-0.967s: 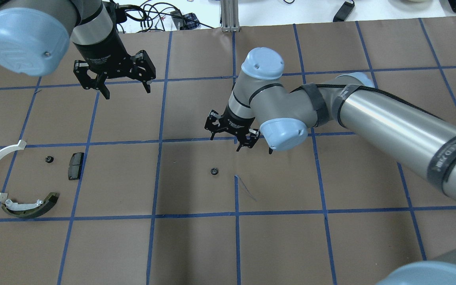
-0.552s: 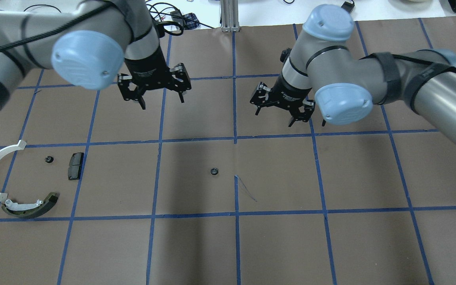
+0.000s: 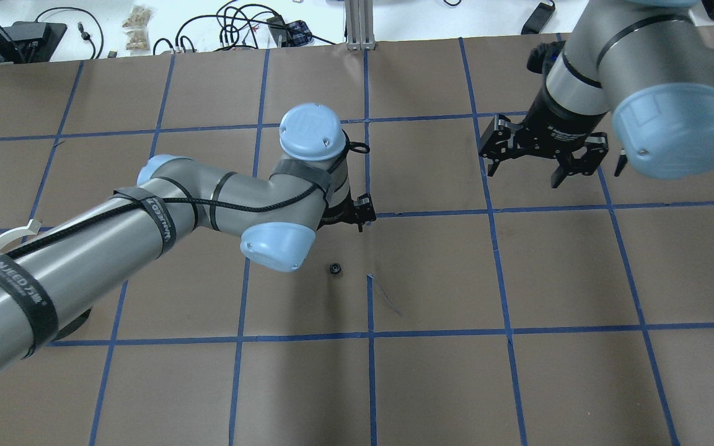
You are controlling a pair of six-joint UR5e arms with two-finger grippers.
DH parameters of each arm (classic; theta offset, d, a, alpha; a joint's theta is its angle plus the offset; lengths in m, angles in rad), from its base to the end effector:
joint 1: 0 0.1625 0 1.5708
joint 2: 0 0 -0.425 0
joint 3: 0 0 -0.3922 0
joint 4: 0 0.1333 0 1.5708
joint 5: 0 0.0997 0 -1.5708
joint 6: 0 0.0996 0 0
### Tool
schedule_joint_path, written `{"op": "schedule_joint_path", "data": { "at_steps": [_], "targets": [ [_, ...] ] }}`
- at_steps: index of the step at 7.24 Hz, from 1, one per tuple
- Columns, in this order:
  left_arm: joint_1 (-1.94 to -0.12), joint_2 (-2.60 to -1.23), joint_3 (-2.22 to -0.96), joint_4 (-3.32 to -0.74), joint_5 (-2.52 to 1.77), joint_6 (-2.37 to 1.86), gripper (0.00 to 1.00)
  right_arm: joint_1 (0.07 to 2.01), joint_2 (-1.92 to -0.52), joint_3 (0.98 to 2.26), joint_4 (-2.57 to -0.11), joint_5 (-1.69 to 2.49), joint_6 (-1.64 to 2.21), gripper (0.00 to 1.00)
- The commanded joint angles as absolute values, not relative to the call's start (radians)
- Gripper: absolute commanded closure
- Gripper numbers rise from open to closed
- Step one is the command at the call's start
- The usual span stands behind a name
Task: Place bearing gear from tray to pile
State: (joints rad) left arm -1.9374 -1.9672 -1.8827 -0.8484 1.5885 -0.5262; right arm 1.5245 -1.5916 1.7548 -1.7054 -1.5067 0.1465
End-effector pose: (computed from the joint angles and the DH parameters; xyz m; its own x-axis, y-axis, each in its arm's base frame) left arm -0.3246 -0.4785 0.2012 -0.9872 -0.1591 -0.0082 -0.1589 0.9871 -0.0211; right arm 0.1175 -0.4809 0.4215 -0.9794 0.1933 -0.0592 0.1913 0.9808 0.0376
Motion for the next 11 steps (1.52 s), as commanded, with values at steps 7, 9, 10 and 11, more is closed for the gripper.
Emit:
{"op": "schedule_joint_path", "data": {
  "at_steps": [7,9,10,11],
  "targets": [
    [-1.956,-1.976,-1.982,-0.785,1.646,-0.537,0.68,1.516,-1.686,1.720,-1.555,-1.552,0.113,0.00],
    [-1.951,-1.974,-1.977,-0.785,1.634,-0.535,0.99,1.517,-1.683,1.729,-1.557,-1.560,0.124,0.00],
    [-1.950,-1.973,-1.976,-0.785,1.631,-0.535,1.00,1.517,-1.683,1.726,-1.557,-1.546,0.124,0.00],
    [-1.948,-1.971,-1.965,-0.790,1.638,-0.532,1.00,1.519,-1.684,1.721,-1.559,-1.546,0.124,0.00]
  ]
}}
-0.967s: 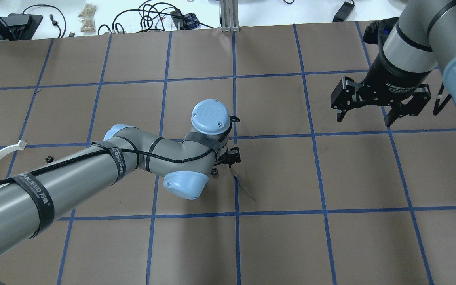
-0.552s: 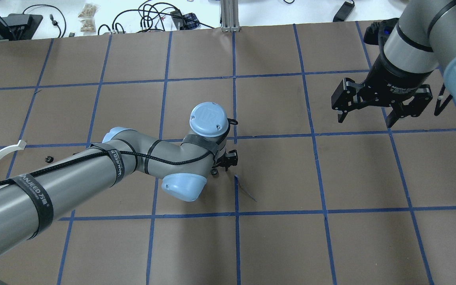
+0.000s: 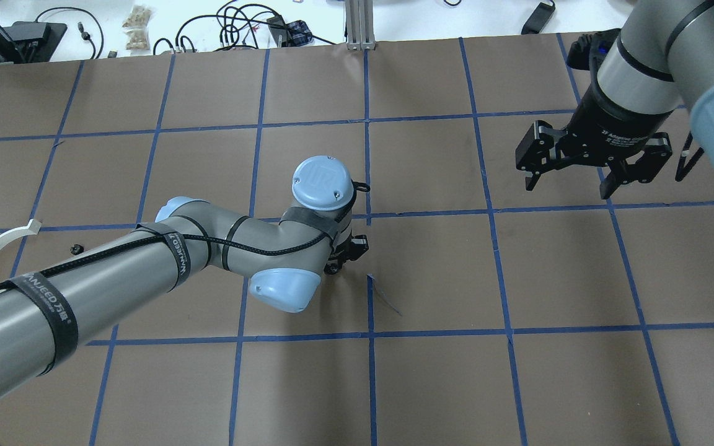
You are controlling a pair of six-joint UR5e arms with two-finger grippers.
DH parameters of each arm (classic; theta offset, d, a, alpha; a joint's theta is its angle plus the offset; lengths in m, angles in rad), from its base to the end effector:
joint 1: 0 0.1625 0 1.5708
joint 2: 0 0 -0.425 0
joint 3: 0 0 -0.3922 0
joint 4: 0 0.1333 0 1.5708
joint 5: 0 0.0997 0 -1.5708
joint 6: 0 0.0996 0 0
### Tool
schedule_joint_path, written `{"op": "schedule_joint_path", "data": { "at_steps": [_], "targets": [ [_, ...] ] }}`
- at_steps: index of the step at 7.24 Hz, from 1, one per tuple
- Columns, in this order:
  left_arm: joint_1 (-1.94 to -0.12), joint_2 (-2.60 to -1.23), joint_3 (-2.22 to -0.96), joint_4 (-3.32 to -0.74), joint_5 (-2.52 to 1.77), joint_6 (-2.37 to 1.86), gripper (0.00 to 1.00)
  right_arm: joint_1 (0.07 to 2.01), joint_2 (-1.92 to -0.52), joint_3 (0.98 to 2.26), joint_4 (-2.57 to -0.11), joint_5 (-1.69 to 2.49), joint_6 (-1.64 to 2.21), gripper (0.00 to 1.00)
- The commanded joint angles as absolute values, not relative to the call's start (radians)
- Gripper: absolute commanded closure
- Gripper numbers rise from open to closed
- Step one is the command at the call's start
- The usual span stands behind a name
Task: Place bearing gear from tray to pile
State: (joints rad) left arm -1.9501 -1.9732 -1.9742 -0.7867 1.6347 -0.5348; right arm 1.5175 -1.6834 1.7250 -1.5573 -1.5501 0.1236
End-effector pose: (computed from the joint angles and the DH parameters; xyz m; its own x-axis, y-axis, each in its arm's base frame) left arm -0.3162 -0.4505 0.1691 -0.9858 -0.1543 -0.0660 -0.1537 0.9880 -0.0139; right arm 0.1118 -0.4448 0.4636 -0.9841 0.1769 -0.0137 0.1759 0.9828 0.0572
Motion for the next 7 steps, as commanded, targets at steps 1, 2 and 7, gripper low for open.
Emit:
{"op": "schedule_joint_path", "data": {
  "at_steps": [1,2,7],
  "targets": [
    [-1.910,-1.962,-1.929,-0.816,1.643,-0.493,1.00,1.520,-1.683,1.718,-1.559,-1.545,0.124,0.00],
    [-1.819,-1.953,-1.877,-0.904,1.646,-0.400,1.00,1.522,-1.680,1.715,-1.560,-1.543,0.124,0.00],
    [-1.116,-1.959,-1.805,-1.019,1.648,0.394,1.00,1.522,-1.664,1.701,-1.555,-1.551,0.124,0.00]
  ]
}}
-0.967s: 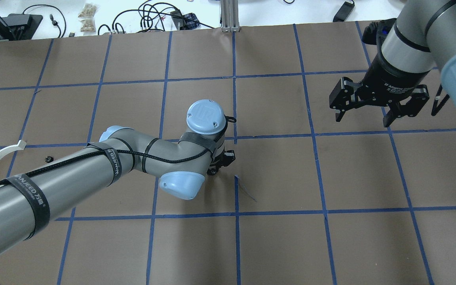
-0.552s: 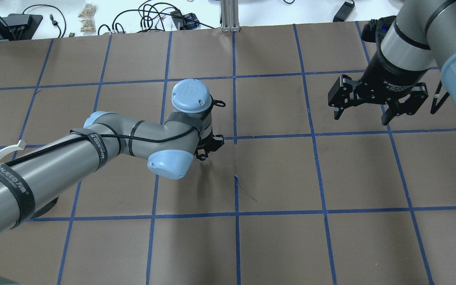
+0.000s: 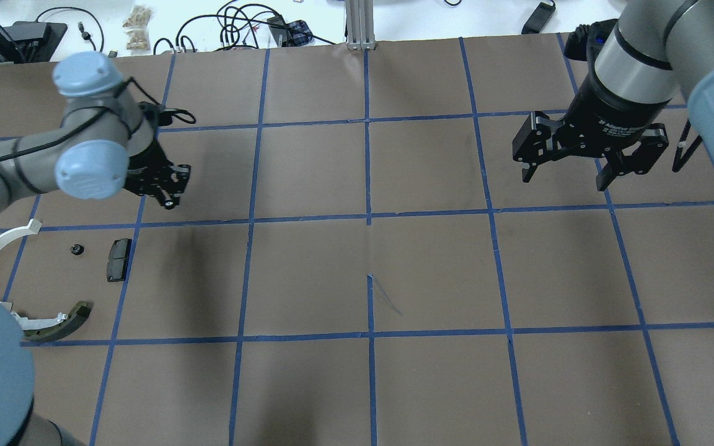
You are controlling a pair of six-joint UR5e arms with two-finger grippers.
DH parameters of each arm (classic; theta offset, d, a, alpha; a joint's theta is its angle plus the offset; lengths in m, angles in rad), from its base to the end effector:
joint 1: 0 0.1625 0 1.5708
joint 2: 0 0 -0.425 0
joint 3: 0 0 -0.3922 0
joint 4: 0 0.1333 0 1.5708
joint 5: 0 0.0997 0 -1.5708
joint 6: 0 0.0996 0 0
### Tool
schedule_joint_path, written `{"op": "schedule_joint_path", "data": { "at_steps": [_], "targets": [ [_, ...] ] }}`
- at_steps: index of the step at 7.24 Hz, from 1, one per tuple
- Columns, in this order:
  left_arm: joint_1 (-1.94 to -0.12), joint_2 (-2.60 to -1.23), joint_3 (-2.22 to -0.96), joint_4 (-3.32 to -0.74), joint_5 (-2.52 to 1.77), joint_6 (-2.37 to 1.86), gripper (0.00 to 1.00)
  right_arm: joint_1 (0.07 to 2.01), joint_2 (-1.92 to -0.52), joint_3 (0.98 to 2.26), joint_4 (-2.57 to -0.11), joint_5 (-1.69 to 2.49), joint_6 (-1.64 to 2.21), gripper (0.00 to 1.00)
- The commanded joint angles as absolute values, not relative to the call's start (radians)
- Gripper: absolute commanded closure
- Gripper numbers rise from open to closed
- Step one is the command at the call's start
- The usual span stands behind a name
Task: Place bearing gear from tray to pile
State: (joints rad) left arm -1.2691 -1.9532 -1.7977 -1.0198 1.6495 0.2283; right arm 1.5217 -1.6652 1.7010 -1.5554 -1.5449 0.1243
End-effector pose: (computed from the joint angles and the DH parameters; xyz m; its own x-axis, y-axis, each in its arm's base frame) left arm 0.0507 -0.5853 0.2274 -0.9956 -0.0685 -0.0633 -0.0732 0.9945 0.0745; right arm 0.1138 -0.4525 0.4670 -0.9846 0.1737 -0.0193 0.1724 0.9835 0.0540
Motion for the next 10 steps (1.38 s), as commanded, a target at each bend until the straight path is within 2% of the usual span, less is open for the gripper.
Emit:
{"op": "schedule_joint_path", "data": {
  "at_steps": [1,3,6,7,10],
  "targets": [
    [-1.067,-1.970,-1.807,-0.984,1.651,0.528,1.00,1.522,-1.663,1.704,-1.562,-1.558,0.117,0.00],
    [-0.993,-1.989,-1.810,-0.930,1.655,0.613,1.00,1.522,-1.664,1.701,-1.562,-1.556,0.112,0.00],
    [-0.945,-2.005,-1.815,-0.907,1.654,0.655,0.89,1.522,-1.664,1.706,-1.559,-1.554,0.110,0.00],
    [-0.943,-2.003,-1.821,-0.908,1.646,0.660,0.01,1.522,-1.664,1.706,-1.559,-1.542,0.115,0.00],
    [-0.962,-1.967,-1.784,-0.998,1.648,0.643,0.00,1.522,-1.664,1.703,-1.565,-1.546,0.109,0.00]
  ]
}}
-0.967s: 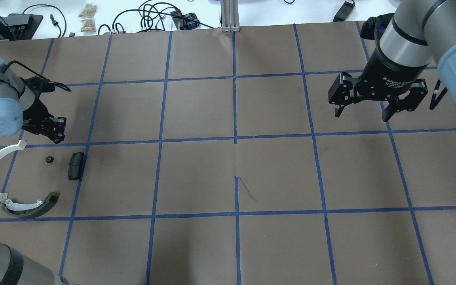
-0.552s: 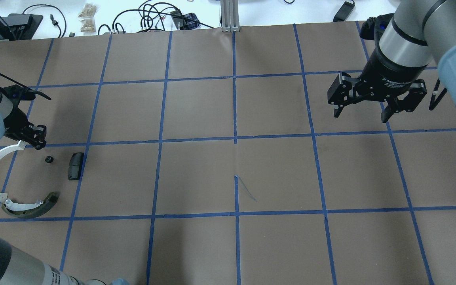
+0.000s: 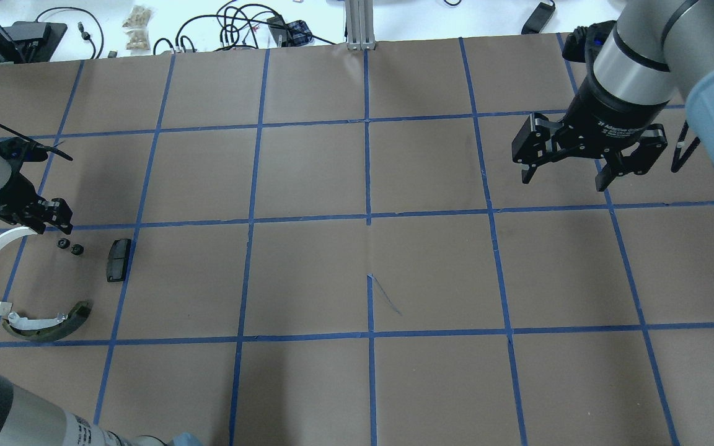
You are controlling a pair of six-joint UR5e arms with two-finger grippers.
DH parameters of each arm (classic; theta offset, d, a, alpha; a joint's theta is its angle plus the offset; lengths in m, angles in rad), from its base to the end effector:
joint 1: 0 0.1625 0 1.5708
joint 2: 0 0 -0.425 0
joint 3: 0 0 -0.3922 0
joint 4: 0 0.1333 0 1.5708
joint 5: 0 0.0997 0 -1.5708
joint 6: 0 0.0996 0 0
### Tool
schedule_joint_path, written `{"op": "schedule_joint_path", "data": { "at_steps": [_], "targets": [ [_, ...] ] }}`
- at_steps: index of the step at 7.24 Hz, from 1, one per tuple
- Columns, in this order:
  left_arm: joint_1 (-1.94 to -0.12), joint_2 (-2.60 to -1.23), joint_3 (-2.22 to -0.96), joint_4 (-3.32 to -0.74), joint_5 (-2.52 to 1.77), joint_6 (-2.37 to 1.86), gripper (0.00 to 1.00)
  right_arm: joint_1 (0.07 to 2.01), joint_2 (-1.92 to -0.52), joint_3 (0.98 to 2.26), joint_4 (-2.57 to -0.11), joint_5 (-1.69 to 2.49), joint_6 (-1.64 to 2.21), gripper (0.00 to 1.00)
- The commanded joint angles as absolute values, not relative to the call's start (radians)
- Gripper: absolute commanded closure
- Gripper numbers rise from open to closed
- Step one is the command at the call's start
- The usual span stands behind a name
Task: Place bearing gear from tray to pile
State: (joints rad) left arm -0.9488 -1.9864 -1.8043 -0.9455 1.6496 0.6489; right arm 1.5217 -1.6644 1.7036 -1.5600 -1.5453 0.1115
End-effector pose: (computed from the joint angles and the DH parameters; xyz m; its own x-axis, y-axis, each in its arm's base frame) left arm 0.2368 -0.5456 0.2126 -0.9984 0.0294 -0.0483 0.0262 0.9974 0.0665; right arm 0.1138 -0.4529 0.4658 -0.9868 0.1610 -0.0197 0.1598 0.9858 0.0525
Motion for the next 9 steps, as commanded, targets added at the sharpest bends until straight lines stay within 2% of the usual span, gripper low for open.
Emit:
{"op": "schedule_joint_path", "data": {
  "at_steps": [1,4,6,7,9],
  "targets": [
    [-0.971,-1.948,-1.746,-1.032,1.644,0.634,0.00,1.520,-1.664,1.704,-1.578,-1.545,0.110,0.00],
    [-1.220,-1.840,-1.523,-1.468,1.621,0.246,0.00,1.519,-1.664,1.697,-1.589,-1.543,0.110,0.00],
    [-1.409,-1.772,-1.398,-1.625,1.565,-0.065,0.00,1.517,-1.663,1.715,-1.592,-1.546,0.091,0.00],
    [-1.493,-1.729,-1.379,-1.635,1.568,-0.148,0.00,1.517,-1.664,1.718,-1.589,-1.545,0.089,0.00],
    [-1.600,-1.663,-1.428,-1.638,1.578,-0.161,0.00,1.517,-1.664,1.713,-1.591,-1.546,0.087,0.00]
  ]
}}
